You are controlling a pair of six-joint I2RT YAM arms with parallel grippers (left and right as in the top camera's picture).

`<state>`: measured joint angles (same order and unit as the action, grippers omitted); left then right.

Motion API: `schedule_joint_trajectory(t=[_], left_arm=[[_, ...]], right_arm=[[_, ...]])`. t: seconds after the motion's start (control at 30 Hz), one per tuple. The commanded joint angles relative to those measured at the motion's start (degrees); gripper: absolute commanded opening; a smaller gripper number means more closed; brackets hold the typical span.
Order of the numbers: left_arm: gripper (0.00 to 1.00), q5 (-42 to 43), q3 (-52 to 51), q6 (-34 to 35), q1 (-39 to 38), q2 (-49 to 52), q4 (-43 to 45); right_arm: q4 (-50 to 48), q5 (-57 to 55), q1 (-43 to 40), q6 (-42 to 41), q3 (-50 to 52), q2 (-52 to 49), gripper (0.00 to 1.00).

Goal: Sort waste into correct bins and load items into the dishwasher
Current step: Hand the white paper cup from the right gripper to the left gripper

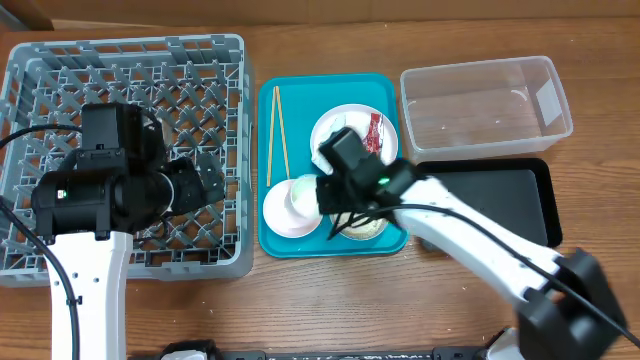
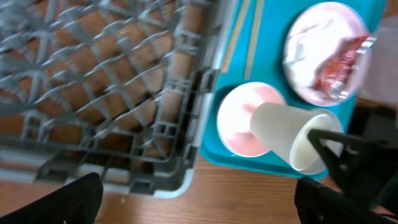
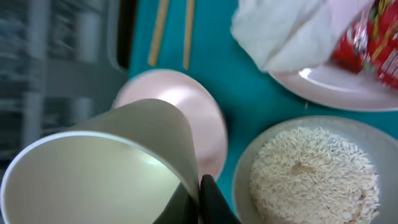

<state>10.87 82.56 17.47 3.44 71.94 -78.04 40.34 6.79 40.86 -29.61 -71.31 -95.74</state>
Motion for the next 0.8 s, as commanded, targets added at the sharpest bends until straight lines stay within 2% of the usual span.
schedule_joint_trajectory(t=[0.0,0.27,0.37,0.5,0.67,0.7,0.77], left_arm=[[1.0,14.47,1.16,-6.6,0.39,-0.42,2.99],[1.0,50.75,1.16,-6.64,1.09,1.6,17.38],[1.0,65.2,1.16,-6.58,1.03,4.22,20.26],[1.0,78.18,1.16,-8.92,0.57,7.8,20.35],[1.0,79.73,1.16,-9.29,-2.34,9.84,19.12],[1.0,79.71,1.16,-9.29,-4.2,9.92,19.41],[1.0,79.73,1.18,-9.09,-6.27,9.9,19.39]], right_arm=[[0.24,12.59,-5.79,4.02,-3.56,10.6,0.04],[0.24,43.47,-21.77,17.59,-3.56,21.35,0.04],[0.07,47.63,-23.32,17.73,-3.56,21.38,0.04],[-2.95,54.51,-22.49,20.31,-3.54,20.63,0.04],[-13.2,60.33,-22.1,16.28,-3.54,20.44,0.04],[-16.61,60.15,-21.57,13.33,-3.54,20.39,0.04],[-18.97,59.17,-20.13,13.03,-3.54,20.15,0.04]])
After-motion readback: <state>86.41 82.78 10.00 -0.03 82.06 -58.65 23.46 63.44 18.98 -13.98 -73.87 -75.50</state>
